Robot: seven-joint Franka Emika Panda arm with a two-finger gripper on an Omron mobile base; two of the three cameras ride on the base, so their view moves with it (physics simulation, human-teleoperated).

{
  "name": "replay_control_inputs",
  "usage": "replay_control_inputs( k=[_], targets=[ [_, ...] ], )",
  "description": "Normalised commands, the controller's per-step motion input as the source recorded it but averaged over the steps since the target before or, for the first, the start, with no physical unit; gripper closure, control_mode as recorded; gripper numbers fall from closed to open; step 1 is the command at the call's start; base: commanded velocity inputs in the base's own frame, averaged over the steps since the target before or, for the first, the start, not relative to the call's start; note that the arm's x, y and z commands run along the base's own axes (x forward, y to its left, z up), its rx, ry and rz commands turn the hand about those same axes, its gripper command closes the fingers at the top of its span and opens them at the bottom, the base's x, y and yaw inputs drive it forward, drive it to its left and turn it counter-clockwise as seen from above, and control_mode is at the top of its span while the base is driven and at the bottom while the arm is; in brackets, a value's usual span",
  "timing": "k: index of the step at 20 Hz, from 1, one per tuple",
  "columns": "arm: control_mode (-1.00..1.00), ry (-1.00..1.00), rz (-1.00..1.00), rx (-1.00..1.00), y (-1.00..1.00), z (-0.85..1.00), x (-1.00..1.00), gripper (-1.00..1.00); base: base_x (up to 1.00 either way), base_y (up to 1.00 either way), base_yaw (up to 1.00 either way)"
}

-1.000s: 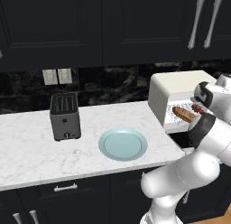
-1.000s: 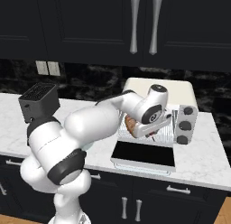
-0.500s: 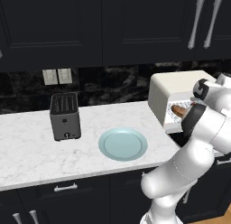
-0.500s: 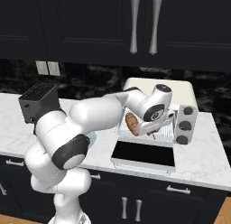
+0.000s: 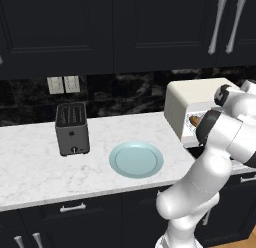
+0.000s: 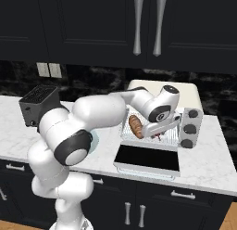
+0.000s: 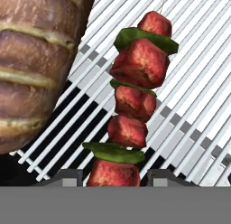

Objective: Pick up the kebab skewer and baguette bread, and place them inside the toaster oven. Close the toaster oven door and start by setting the timer.

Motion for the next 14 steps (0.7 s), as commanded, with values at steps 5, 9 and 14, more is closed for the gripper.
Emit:
replay_control_inputs(
  k=[5, 9, 14],
  targets=[
    [-1.00, 0.00, 0.00, 0.00, -0.01, 0.02, -0.06, -1.00, 0.00, 0.00, 0.00],
    [-1.00, 0.00, -0.04, 0.00, -0.01, 0.12, -0.49, -1.00, 0.00, 0.00, 0.00],
    [-1.00, 0.00, -0.12, 0.00, 0.00, 0.14, -0.68, -1.00, 0.00, 0.00, 0.00]
  ],
)
